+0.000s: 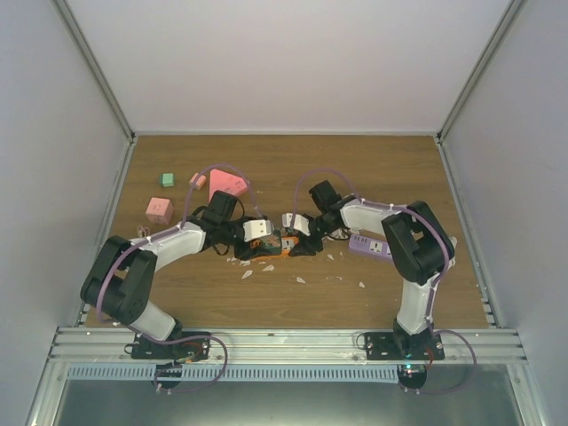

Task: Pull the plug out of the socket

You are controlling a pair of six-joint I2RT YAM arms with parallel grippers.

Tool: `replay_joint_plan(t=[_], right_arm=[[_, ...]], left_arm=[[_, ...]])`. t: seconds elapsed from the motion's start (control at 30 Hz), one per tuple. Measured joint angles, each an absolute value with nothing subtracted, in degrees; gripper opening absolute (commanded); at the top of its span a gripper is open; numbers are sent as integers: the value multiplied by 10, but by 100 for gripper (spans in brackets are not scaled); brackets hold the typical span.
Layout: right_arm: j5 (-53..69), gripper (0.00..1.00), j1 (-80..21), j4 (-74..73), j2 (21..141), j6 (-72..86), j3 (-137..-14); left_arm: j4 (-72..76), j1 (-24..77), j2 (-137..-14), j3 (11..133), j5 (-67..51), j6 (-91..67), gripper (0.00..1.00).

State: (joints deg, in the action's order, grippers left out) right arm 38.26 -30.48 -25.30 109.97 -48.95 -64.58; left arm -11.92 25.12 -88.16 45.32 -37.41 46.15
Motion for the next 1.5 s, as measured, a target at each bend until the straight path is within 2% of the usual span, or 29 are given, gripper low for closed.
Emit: replay_joint_plan(t=[0.37, 0.63, 0.9, 1.17, 1.3, 1.5], right_arm=[[473, 76, -305, -183, 1065, -453, -611], [486, 78, -315, -162, 1065, -445, -595], [479, 74, -342, -128, 1081, -430, -589], [460, 61, -349, -111, 1113, -421, -588], [455, 45, -351, -102, 1118, -417, -588], [463, 29, -351, -94, 1122, -419, -590]], left_arm=[[-144, 234, -864, 425, -396, 496, 50], [-141, 208, -836, 395, -405, 495, 49], [-133, 194, -817, 373, -409, 486, 48], [-126, 194, -811, 366, -411, 477, 47], [-126, 193, -811, 365, -416, 471, 47], [-129, 184, -811, 365, -430, 469, 46]])
